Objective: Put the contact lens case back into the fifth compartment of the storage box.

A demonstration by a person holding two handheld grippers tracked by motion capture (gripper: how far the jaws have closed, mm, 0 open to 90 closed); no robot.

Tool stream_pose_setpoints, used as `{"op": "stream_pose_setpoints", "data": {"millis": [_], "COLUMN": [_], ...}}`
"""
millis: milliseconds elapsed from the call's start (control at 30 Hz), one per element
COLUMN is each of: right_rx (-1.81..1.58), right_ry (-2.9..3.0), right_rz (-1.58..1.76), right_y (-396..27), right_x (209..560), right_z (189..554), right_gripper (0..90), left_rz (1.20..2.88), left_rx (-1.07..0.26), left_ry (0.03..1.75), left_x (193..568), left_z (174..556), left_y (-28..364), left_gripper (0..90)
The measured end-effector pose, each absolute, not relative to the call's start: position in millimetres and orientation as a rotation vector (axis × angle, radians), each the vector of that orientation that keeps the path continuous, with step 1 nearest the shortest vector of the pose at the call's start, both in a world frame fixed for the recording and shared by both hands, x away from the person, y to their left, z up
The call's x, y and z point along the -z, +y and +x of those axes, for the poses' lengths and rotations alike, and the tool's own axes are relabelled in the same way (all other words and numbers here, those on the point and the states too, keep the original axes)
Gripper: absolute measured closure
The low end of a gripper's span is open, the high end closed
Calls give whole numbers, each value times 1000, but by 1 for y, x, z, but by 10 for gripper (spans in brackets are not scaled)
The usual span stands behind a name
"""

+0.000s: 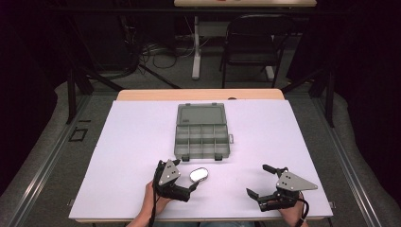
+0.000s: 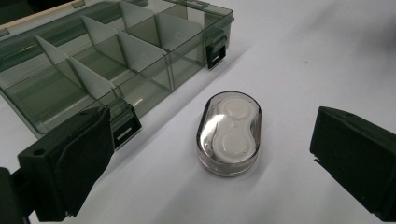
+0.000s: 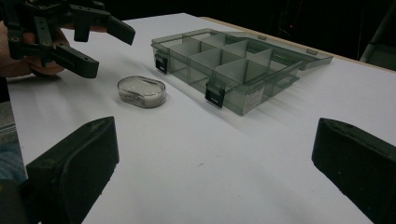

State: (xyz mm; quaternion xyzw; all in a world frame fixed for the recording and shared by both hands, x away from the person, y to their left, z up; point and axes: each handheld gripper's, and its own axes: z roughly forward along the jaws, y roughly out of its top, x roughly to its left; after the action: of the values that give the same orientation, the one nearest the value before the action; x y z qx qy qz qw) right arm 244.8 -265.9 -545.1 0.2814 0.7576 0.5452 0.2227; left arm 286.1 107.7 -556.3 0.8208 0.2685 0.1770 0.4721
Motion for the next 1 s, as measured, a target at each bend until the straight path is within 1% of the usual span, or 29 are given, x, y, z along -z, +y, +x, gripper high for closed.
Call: {"op": "stream_pose_setpoints", "data": {"millis": [600, 733, 833, 867, 900, 1000], "right_rx": [-1510, -1514, -1515, -1513, -1513, -1514], "right_ry": [2099, 2098, 2099, 2099, 2099, 2098], "right_rz": [779, 779, 780, 779, 779, 780], "right_y": [-266, -266, -266, -266, -266, -266], "right_x": [546, 546, 546, 546, 546, 546], "right_z": [245, 246, 245, 245, 245, 246], "right_gripper": [5, 6, 7, 7, 8, 9], "left_rz": [2102, 2128, 2159, 2174, 2185, 2213], "left_rx": [-372, -361, -356, -352, -353, -348], "left_ry": [605, 582, 578, 580, 587, 604], "left_x": [559, 559, 559, 560, 560, 562], "left_z": [294, 295, 297, 297, 298, 301], "left_y": [91, 88, 85, 83, 82, 81], "left_gripper": [9, 55, 163, 168, 199, 308]}}
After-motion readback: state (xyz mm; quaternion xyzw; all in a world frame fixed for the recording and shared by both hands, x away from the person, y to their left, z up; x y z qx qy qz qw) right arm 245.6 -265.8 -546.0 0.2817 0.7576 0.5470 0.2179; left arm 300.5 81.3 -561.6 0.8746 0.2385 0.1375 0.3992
